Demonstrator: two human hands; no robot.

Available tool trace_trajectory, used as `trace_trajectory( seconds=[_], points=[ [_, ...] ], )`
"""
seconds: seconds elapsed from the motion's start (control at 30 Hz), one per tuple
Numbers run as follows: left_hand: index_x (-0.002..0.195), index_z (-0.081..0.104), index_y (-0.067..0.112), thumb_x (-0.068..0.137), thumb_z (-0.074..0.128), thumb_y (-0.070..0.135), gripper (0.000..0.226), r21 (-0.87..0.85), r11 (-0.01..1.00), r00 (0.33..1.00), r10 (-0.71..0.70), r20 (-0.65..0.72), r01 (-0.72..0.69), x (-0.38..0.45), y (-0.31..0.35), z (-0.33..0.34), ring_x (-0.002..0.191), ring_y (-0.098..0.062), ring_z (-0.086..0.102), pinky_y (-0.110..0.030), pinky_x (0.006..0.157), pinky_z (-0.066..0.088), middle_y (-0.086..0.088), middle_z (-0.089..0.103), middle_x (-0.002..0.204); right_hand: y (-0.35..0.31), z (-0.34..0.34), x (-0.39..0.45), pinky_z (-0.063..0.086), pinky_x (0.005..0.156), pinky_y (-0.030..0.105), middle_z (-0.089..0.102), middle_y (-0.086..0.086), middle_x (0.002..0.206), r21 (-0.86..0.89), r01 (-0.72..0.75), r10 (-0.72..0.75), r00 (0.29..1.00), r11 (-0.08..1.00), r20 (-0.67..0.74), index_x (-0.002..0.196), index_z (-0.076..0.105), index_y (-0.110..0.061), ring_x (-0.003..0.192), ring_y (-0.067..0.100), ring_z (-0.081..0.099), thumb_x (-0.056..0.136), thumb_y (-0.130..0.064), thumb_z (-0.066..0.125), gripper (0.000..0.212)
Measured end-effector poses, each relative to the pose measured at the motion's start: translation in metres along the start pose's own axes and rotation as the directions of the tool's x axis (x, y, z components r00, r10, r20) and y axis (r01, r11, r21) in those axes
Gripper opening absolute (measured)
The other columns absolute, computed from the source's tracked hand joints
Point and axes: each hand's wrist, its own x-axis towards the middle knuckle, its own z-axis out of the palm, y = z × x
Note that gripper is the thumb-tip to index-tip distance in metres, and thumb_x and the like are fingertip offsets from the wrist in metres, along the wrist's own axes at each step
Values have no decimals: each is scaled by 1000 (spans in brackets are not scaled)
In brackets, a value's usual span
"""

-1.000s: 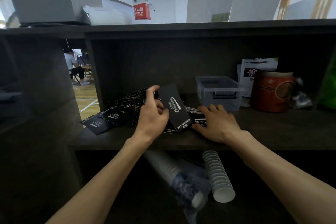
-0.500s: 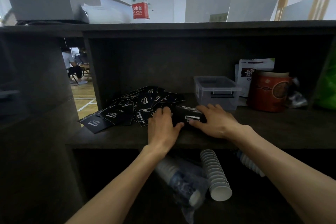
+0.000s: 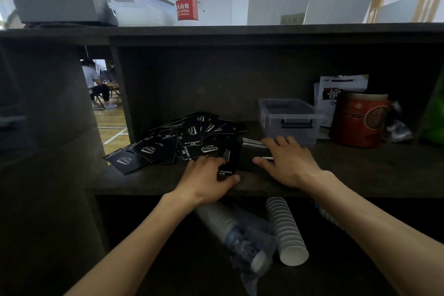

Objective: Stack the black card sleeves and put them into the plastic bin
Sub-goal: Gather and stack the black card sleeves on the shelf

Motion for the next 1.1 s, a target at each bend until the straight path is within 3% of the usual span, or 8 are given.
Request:
trace_trajectory(
  seconds=[0.13, 0.33, 0.47, 0.57, 0.63, 0.7, 0.93, 1.1],
  points=[
    [133, 54, 32, 71, 44, 84, 81, 20, 992, 991, 126, 35, -127, -18, -13, -7, 129, -11, 41, -31, 105, 25, 12, 53, 135, 0, 0, -1, 44, 96, 50, 45, 2, 137, -3, -5, 5, 1000, 1000, 0, 143, 31, -33, 128, 26, 38, 90, -74, 33, 67],
    [110, 71, 30, 87, 63, 52, 33, -149, 950, 960, 260, -107, -274, -27, -21, -19, 107, -8, 59, -35, 99, 42, 12, 70, 108, -1, -1, -1, 44, 97, 51, 45, 2, 138, 10, -15, 15, 1000, 1000, 22, 145, 31, -33, 129, 27, 37, 89, -75, 31, 70],
    [101, 69, 26, 95, 54, 33, 17, -115, 958, 917, 209, -338, -261, -27, -17, -27, 81, -17, 63, -37, 84, 46, 2, 70, 86, -1, -4, -2, 42, 99, 52, 44, 3, 140, 15, -26, 25, 999, 1000, 46, 146, 31, -32, 131, 28, 36, 89, -76, 31, 72],
    [110, 59, 24, 89, 61, 18, 22, -177, 970, 871, 58, -488, -164, -23, -27, -36, 73, -14, 61, -32, 74, 48, 7, 65, 86, -2, -7, -3, 42, 100, 51, 44, 4, 140, 20, -29, 28, 998, 999, 57, 145, 31, -33, 131, 28, 37, 89, -76, 32, 71],
    [123, 45, 28, 81, 67, 14, 50, -202, 978, 924, -40, -380, -41, -20, -38, -40, 78, -16, 60, -33, 75, 49, 8, 60, 91, -2, -7, -4, 42, 100, 51, 44, 4, 140, 22, -31, 30, 998, 999, 60, 145, 31, -33, 131, 28, 37, 89, -76, 32, 70],
    [127, 43, 36, 77, 65, 21, 57, -97, 992, 968, -96, -231, 75, -16, -42, -42, 91, -23, 62, -37, 80, 51, 3, 62, 101, -2, -8, -5, 43, 99, 51, 45, 4, 140, 23, -31, 30, 998, 999, 59, 145, 32, -33, 131, 28, 37, 89, -76, 32, 70],
    [94, 60, 31, 81, 60, 51, 24, 77, 977, 980, -197, -34, 200, 22, -18, -42, 94, -26, 61, -33, 71, 40, 2, 61, 94, -2, -8, -5, 42, 101, 51, 44, 4, 141, 24, -36, 35, 997, 999, 62, 146, 31, -32, 132, 28, 36, 89, -75, 33, 71],
    [86, 66, 26, 94, 59, 28, 10, -197, 961, 970, -220, -106, 196, 38, -12, -40, 87, -21, 64, -30, 71, 47, 2, 66, 85, -1, -8, -5, 43, 99, 50, 45, 3, 139, 36, -40, 38, 997, 999, 65, 145, 31, -33, 130, 27, 37, 89, -76, 34, 70]
  ],
)
